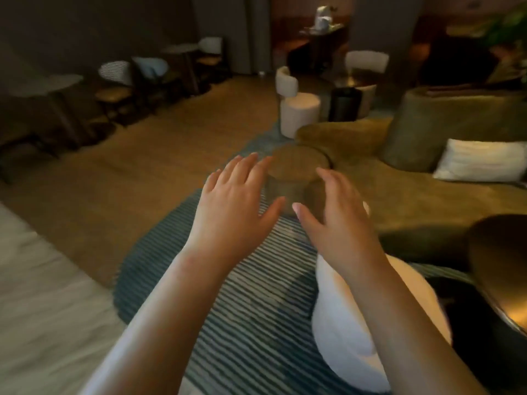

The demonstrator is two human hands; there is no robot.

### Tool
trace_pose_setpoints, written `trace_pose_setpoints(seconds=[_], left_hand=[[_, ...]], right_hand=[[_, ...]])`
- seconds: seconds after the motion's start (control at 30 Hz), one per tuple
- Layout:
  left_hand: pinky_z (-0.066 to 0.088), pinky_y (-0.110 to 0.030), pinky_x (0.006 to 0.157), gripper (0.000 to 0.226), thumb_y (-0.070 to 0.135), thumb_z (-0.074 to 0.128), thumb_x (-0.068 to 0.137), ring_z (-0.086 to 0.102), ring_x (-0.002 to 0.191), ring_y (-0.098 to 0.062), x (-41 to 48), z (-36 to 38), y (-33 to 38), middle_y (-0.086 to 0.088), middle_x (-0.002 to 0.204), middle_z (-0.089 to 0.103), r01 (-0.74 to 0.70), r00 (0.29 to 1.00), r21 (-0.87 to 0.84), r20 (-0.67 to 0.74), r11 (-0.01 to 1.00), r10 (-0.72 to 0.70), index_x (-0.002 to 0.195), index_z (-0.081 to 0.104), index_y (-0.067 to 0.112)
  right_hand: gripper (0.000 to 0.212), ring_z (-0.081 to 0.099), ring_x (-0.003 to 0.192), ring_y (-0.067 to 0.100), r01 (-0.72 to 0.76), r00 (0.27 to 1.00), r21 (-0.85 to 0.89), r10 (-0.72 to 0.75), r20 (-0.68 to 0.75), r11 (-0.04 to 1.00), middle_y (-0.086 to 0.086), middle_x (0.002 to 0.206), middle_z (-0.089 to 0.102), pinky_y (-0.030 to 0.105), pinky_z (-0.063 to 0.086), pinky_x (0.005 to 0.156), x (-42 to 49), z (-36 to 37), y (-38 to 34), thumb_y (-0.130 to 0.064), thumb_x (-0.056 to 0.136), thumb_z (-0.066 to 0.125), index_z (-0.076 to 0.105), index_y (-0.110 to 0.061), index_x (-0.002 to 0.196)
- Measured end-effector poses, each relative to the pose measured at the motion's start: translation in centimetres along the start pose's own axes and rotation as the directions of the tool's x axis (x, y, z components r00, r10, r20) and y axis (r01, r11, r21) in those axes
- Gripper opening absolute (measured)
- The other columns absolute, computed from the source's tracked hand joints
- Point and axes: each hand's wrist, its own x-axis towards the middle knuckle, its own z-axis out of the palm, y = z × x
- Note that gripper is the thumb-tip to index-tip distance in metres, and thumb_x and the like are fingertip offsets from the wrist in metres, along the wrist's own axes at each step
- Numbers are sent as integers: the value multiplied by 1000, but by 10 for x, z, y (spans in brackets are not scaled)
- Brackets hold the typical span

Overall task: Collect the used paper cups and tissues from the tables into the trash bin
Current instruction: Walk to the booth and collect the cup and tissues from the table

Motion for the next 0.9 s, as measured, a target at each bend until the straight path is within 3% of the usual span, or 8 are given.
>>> trace_pose_setpoints(seconds=[0.2,0.43,0.57,0.8,0.87,0.9], left_hand=[[18,-34,114,65,54,36,93,20,142,-14,15,-63,-165,4,154,25,154,988,121,-48,981,-150,149,19,26],[21,-33,112,64,57,35,92,21,141,-12,99,-93,-245,7,154,23,133,990,140,-61,981,-125,148,18,31],[22,-33,112,67,57,36,92,20,141,-12,174,-87,-268,7,155,20,86,996,150,-38,985,-82,149,12,30],[26,-33,111,66,59,34,92,22,141,-13,349,-80,-295,9,155,19,-19,999,137,-26,990,22,149,12,33],[26,-32,110,66,59,35,92,23,140,-12,399,-75,-304,10,155,18,-41,999,113,-25,993,44,148,12,35],[26,-31,110,66,59,35,92,23,140,-12,423,-71,-310,11,155,18,-43,999,97,-23,994,45,148,12,35]], right_hand=[[67,20,139,13,194,979,58,-197,55,979,-1,151,25,33,24,112,80,80,-109,-48,90,48,23,-22,146],[65,22,136,5,332,943,-23,-332,13,943,-10,150,24,19,20,103,194,87,-165,-51,91,47,23,-27,146],[64,19,136,3,308,949,-30,-305,78,951,-15,151,19,18,19,99,272,74,-166,-52,91,47,22,-30,145],[69,15,140,4,251,958,-68,-237,164,966,-25,151,9,39,27,112,429,63,-136,-60,88,45,15,-37,146],[69,34,130,3,238,961,-84,-222,167,968,-31,148,7,37,34,107,475,64,-129,-62,86,44,14,-42,144],[69,44,116,0,240,962,-97,-223,159,966,-34,145,7,32,40,100,497,66,-127,-64,85,43,13,-44,144]])
